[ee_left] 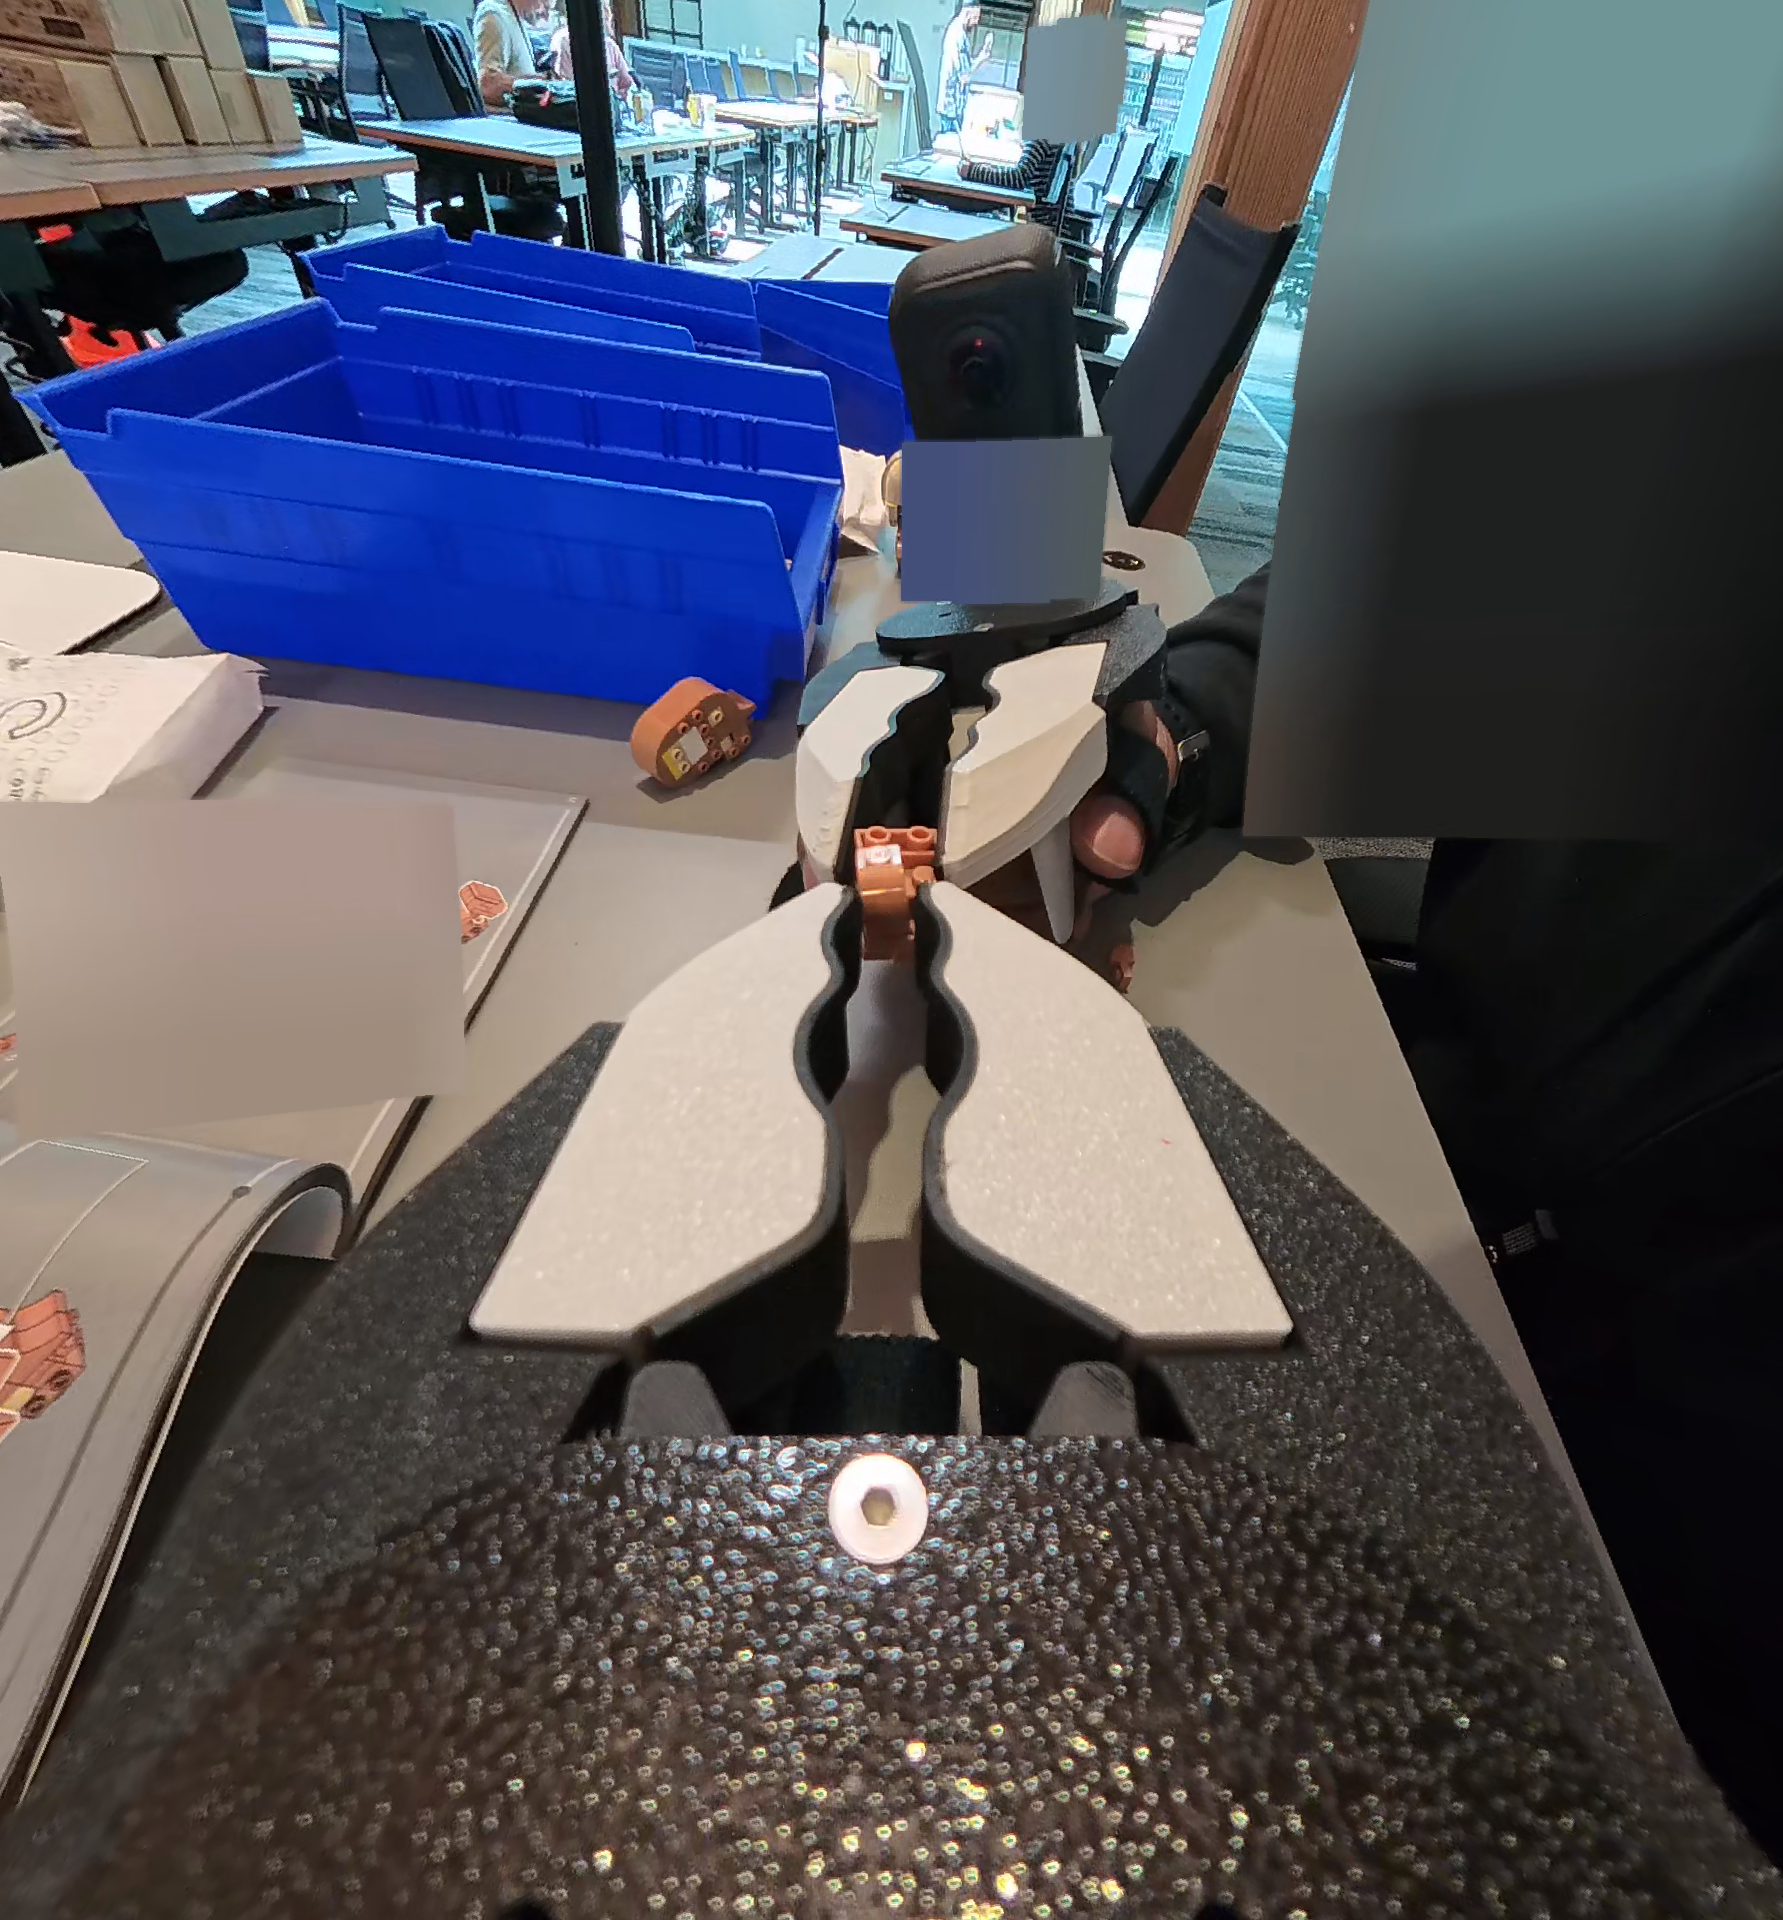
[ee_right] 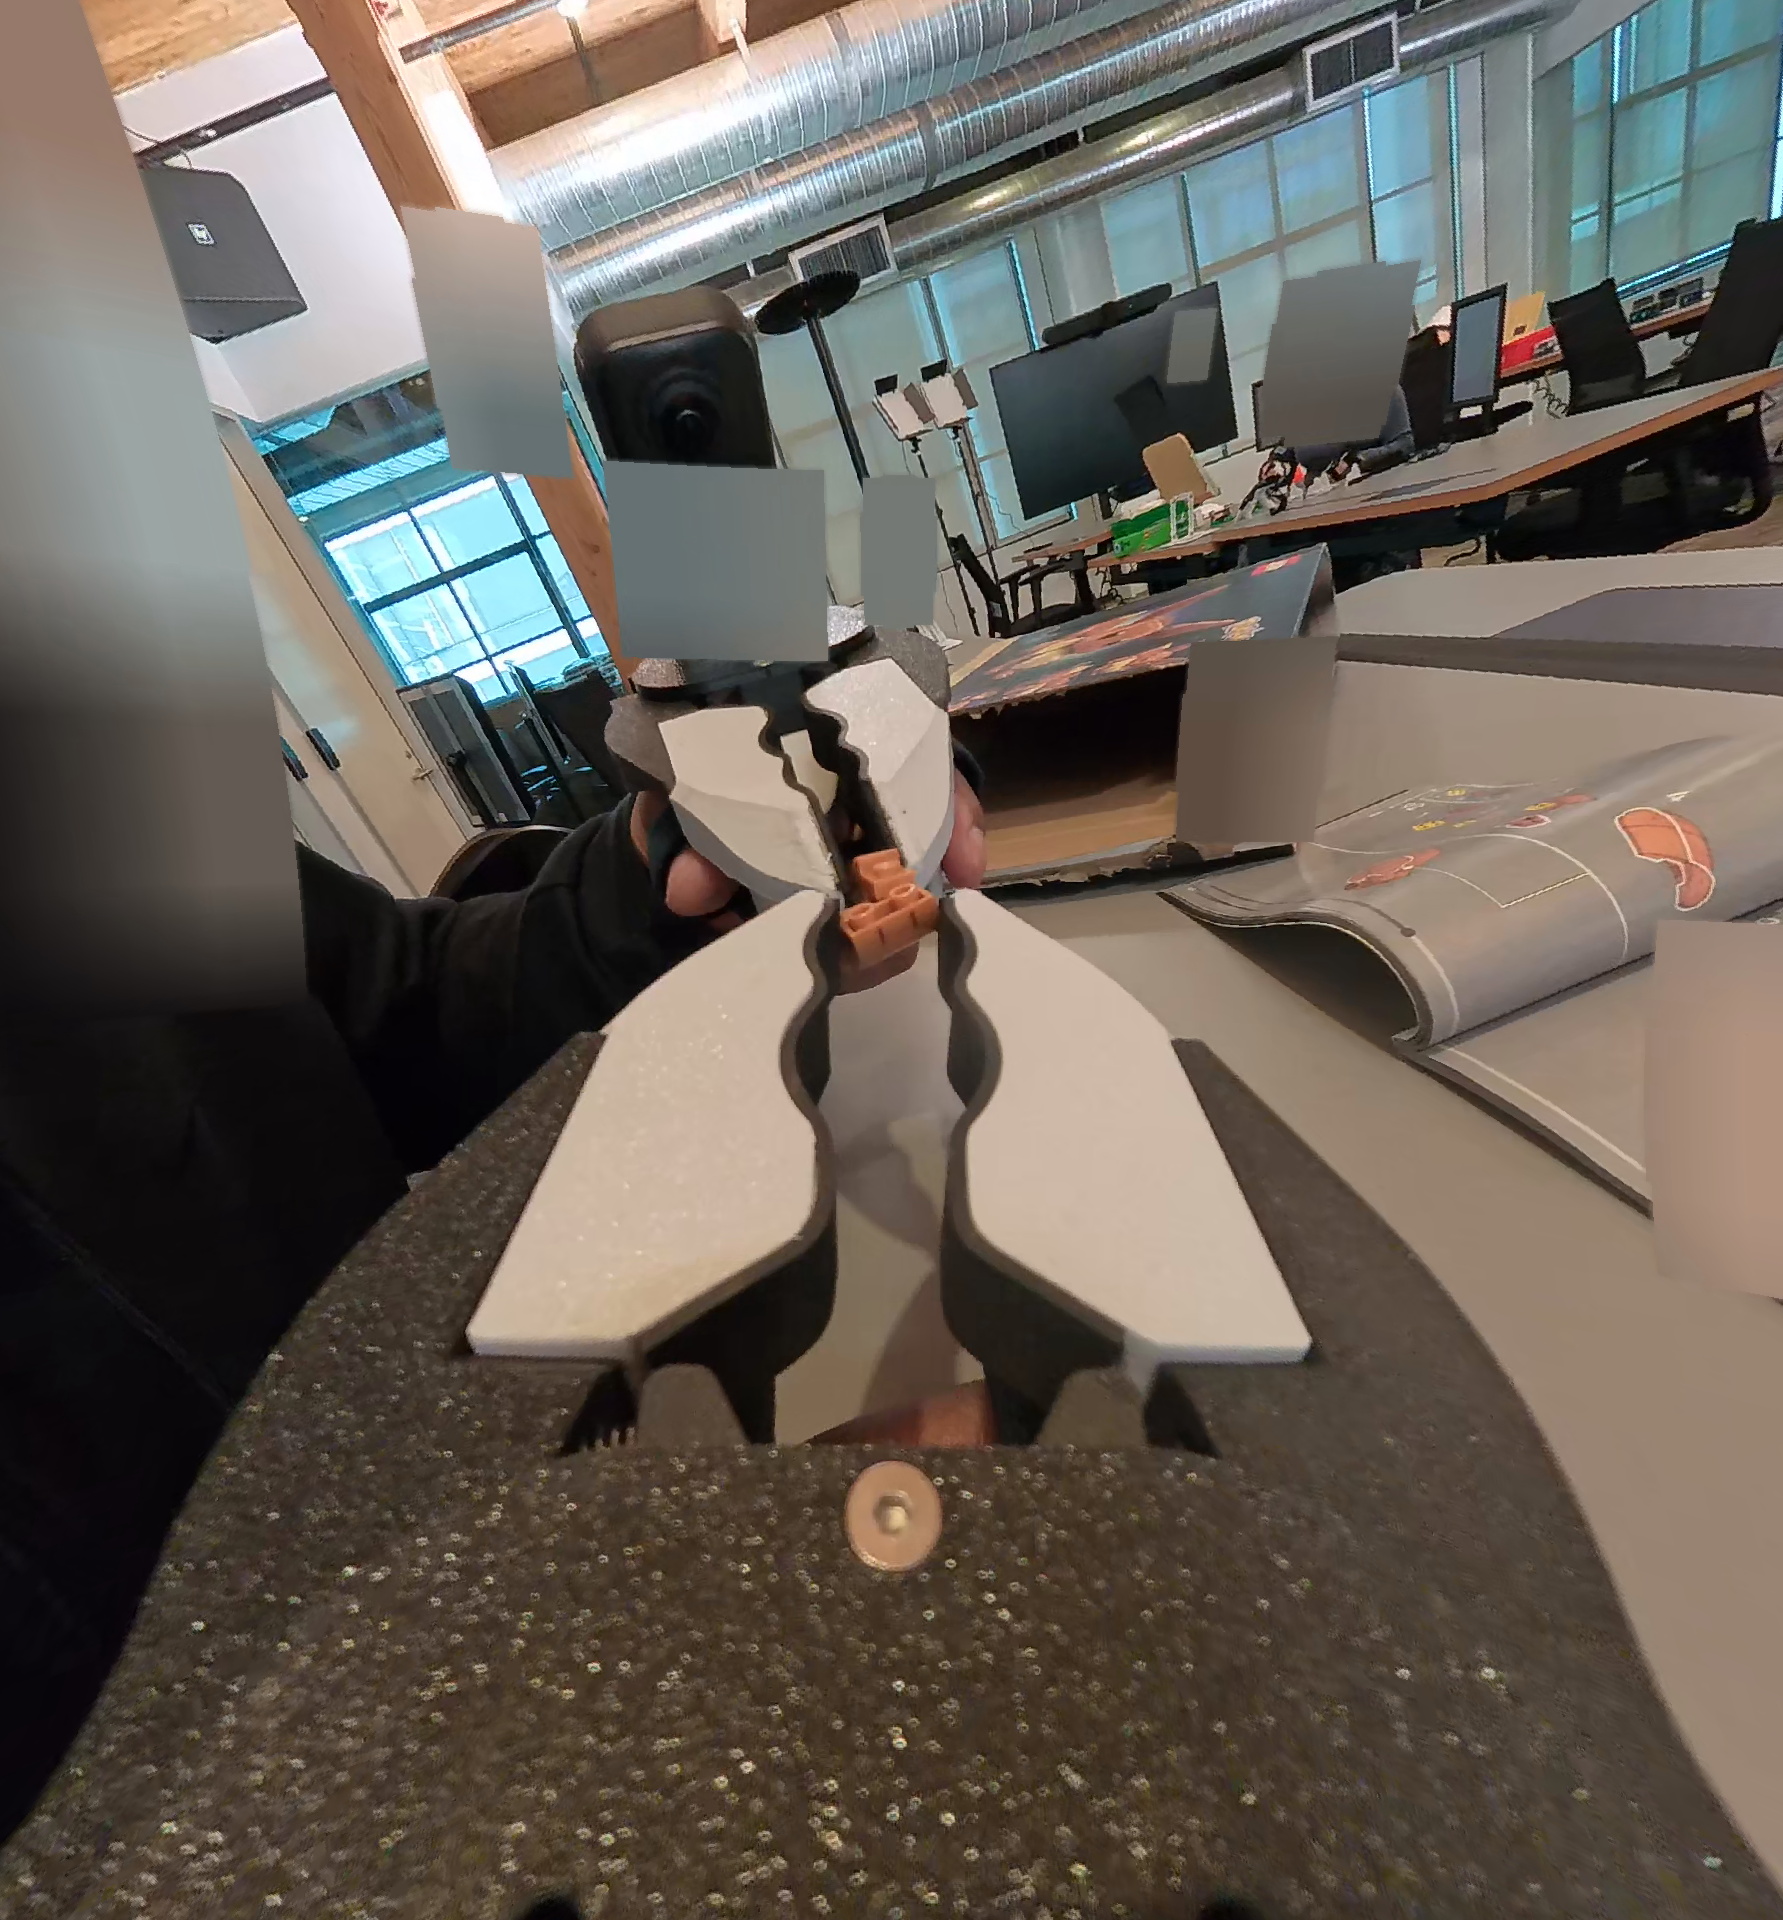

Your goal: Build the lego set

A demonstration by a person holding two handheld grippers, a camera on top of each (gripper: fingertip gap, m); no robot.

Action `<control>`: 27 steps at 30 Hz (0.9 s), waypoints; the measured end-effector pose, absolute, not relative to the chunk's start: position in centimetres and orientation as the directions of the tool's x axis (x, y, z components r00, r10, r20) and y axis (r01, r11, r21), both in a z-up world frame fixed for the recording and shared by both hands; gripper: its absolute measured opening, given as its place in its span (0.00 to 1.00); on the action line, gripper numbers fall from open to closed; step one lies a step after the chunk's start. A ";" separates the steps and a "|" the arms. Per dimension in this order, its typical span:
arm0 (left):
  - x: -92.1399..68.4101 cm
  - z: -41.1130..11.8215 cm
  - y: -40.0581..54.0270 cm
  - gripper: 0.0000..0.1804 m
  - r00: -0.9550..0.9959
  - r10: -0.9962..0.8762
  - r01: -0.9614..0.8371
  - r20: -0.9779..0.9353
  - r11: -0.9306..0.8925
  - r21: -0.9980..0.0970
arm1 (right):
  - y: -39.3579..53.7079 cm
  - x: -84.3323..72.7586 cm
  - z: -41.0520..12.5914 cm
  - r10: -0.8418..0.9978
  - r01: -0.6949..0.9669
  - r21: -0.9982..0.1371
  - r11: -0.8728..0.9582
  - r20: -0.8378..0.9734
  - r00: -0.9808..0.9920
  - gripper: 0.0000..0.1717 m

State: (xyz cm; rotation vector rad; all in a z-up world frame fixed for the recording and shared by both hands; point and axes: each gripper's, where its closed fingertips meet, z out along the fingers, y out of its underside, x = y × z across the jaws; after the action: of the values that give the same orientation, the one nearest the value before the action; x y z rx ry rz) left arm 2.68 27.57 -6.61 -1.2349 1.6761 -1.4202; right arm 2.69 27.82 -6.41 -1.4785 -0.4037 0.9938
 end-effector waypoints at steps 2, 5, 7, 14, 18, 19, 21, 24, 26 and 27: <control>2.7 -6.6 27.6 0.05 -0.376 -0.920 -0.261 0.113 -0.013 -0.965 | 27.8 2.7 -6.4 0.752 -0.305 -0.933 -0.192 -0.339 0.565 0.10; 2.7 -6.5 27.5 0.06 -0.379 -0.919 -0.258 0.113 -0.012 -0.966 | 27.8 2.7 -6.3 0.754 -0.307 -0.932 -0.191 -0.339 0.563 0.10; 2.7 -6.5 27.5 0.06 -0.379 -0.919 -0.257 0.109 -0.009 -0.966 | 27.7 2.7 -6.3 0.754 -0.310 -0.931 -0.192 -0.342 0.561 0.10; 2.7 -6.4 27.3 0.07 -0.384 -0.919 -0.242 0.094 0.002 -0.970 | 27.8 2.9 -6.1 0.753 -0.332 -0.922 -0.199 -0.361 0.550 0.10; 2.7 -6.4 27.3 0.07 -0.388 -0.918 -0.237 0.087 0.008 -0.972 | 27.7 2.8 -6.1 0.757 -0.329 -0.923 -0.199 -0.358 0.547 0.10; 2.7 -6.4 27.2 0.07 -0.390 -0.917 -0.235 0.085 0.010 -0.972 | 27.7 2.8 -6.1 0.759 -0.329 -0.923 -0.198 -0.357 0.545 0.10; 2.7 -6.4 27.2 0.08 -0.393 -0.916 -0.233 0.080 0.016 -0.972 | 27.6 2.7 -6.0 0.765 -0.326 -0.925 -0.194 -0.351 0.540 0.10; 2.7 -6.3 27.1 0.09 -0.398 -0.914 -0.230 0.072 0.024 -0.973 | 27.4 2.6 -6.0 0.772 -0.322 -0.928 -0.188 -0.342 0.536 0.10; 2.6 -6.3 27.0 0.09 -0.403 -0.913 -0.226 0.067 0.028 -0.974 | 27.4 2.5 -5.9 0.775 -0.323 -0.928 -0.187 -0.341 0.532 0.10; 2.6 -6.3 26.9 0.09 -0.403 -0.913 -0.224 0.063 0.032 -0.974 | 27.3 2.5 -5.9 0.776 -0.324 -0.928 -0.187 -0.341 0.531 0.10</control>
State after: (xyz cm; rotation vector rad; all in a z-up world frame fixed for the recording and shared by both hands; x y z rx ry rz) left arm 2.62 26.93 -6.25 -1.1623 1.6889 -1.4116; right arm 2.52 27.34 -5.90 -1.4436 -0.4166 1.0367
